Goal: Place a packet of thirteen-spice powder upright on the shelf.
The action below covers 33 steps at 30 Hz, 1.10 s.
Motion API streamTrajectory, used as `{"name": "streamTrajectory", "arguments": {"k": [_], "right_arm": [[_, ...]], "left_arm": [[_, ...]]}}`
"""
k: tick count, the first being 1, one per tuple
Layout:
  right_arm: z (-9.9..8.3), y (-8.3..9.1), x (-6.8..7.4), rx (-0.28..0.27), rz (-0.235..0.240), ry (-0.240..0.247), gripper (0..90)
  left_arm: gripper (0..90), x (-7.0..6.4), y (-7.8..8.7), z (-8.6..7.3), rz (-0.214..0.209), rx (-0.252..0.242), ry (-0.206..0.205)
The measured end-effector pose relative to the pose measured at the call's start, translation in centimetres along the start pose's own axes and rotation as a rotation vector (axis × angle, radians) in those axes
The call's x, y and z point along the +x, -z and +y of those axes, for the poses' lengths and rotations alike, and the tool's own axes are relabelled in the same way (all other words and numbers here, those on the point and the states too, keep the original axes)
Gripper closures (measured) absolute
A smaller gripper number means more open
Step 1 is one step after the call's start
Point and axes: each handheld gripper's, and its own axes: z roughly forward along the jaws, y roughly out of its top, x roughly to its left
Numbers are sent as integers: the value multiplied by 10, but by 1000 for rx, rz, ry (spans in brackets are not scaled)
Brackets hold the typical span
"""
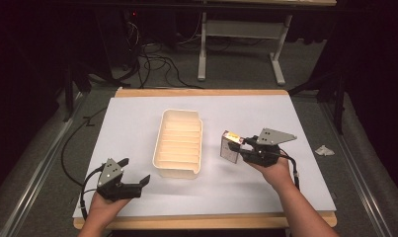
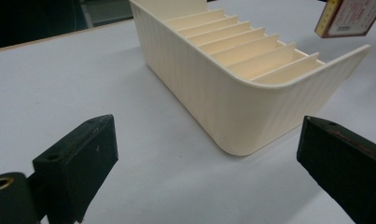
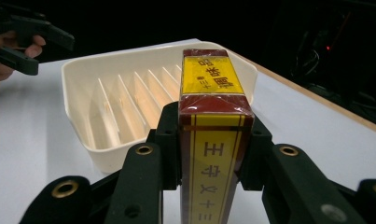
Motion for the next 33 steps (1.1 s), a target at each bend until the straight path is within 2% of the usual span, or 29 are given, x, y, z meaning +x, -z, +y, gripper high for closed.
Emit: {"name": "streamTrajectory", "arguments": {"k": [5, 7, 9, 15, 19, 26, 27, 33], "right_arm": [[6, -9, -7, -27, 45, -1, 684], [8, -12, -11, -45, 74, -19, 684], [10, -16, -12, -39, 76, -25, 684], [14, -26, -8, -38, 90, -13, 684], [19, -30, -4, -37, 89, 12, 684], [29, -39, 1, -46, 134, 39, 684], [30, -40, 1, -44, 144, 26, 684], [33, -48, 0, -61, 198, 26, 685]], "left_arm": [[58, 1, -1, 2, 0, -10, 6], [58, 0, 0, 2, -1, -11, 5], [58, 0, 1, 3, -2, -16, 7], [59, 0, 4, 4, -1, -25, 12], [59, 0, 4, 6, -4, -35, 20], [59, 0, 2, 6, -8, -33, 22], [59, 0, 2, 6, -10, -32, 23], [58, 1, 3, 6, -9, -29, 19]]}}
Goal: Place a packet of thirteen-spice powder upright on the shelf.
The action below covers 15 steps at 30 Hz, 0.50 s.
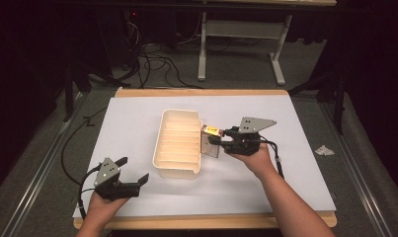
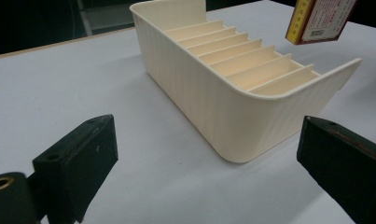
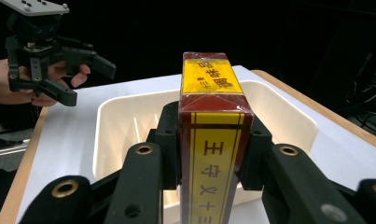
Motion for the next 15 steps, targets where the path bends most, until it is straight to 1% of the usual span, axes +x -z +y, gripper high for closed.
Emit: {"name": "streamTrajectory", "arguments": {"k": [2, 6, 9, 13, 15], "right_arm": [[2, -3, 0, 19, 0, 20, 685], [4, -10, 0, 15, 27, 33, 685], [5, -15, 0, 10, 36, 45, 685], [7, -19, -2, 4, 50, 44, 685], [8, -21, -2, 13, 53, 44, 685]], "left_arm": [[59, 0, 0, 0, -1, 1, 2], [59, 1, -1, 0, 0, 2, -1], [59, 0, -1, -1, -1, 4, 3], [59, 0, 0, -1, -1, 9, -3], [59, 0, 0, 0, -1, 5, 1]]}}
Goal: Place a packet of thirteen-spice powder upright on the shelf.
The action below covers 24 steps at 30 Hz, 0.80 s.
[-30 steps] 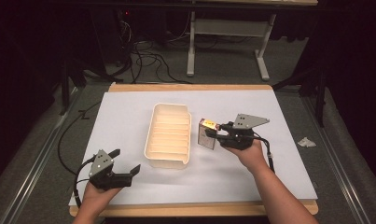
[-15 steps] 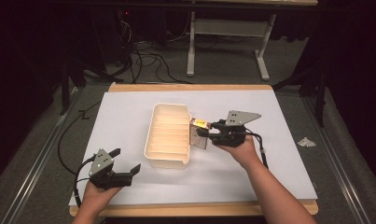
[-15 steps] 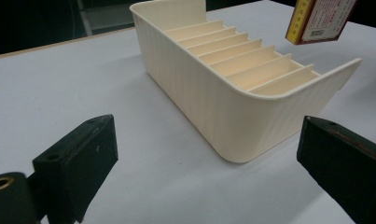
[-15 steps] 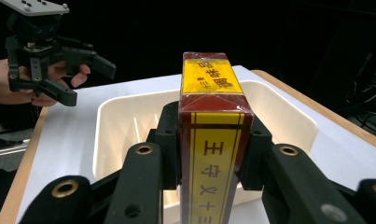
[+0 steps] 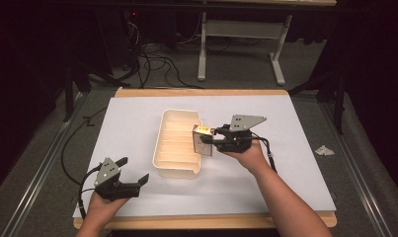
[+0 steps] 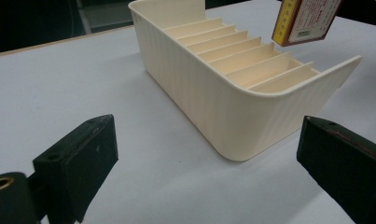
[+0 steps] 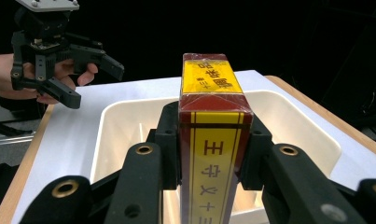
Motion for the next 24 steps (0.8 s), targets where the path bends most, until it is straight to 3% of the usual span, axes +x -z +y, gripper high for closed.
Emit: {"name": "streamTrajectory", "arguments": {"k": [24], "right_arm": [[-4, -15, -1, 25, 34, -4, 686]], "left_arm": [[62, -1, -1, -2, -7, 21, -10]]}}
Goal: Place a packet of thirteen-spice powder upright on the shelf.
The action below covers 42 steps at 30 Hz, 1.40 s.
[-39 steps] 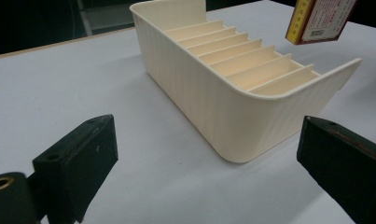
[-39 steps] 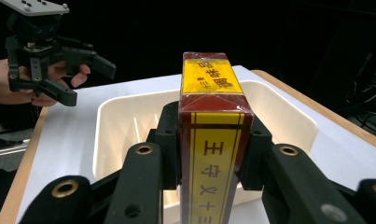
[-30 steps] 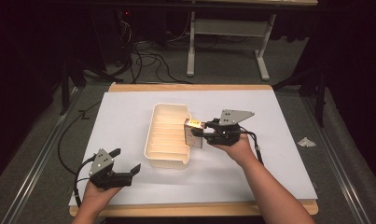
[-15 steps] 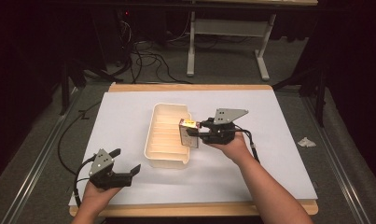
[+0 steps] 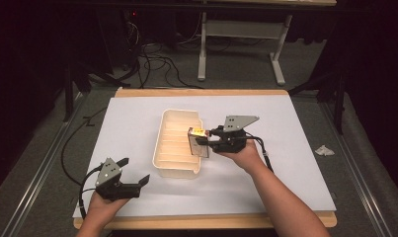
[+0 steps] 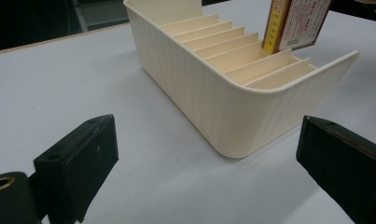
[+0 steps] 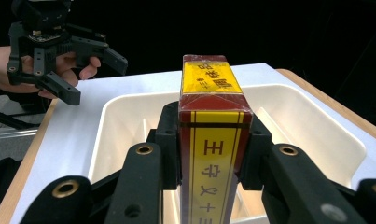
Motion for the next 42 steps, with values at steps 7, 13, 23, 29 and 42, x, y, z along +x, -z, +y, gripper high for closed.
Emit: {"name": "streamTrajectory", "arguments": {"k": [7, 13, 23, 29, 42], "right_arm": [[2, -7, 0, -4, 25, 35, 685], [3, -15, -6, -11, 59, 29, 685], [6, -34, -8, -16, 89, 33, 685], [8, -43, -5, -22, 86, 39, 685], [12, -55, 0, -18, 73, 46, 684]], "left_arm": [[62, 0, 4, 0, -5, 4, 0], [63, 2, 11, 1, 12, -4, 0], [64, 4, 16, 2, 26, -15, 7], [64, 5, 16, 2, 23, -15, 8], [65, 4, 16, 1, 14, -1, 2]]}}
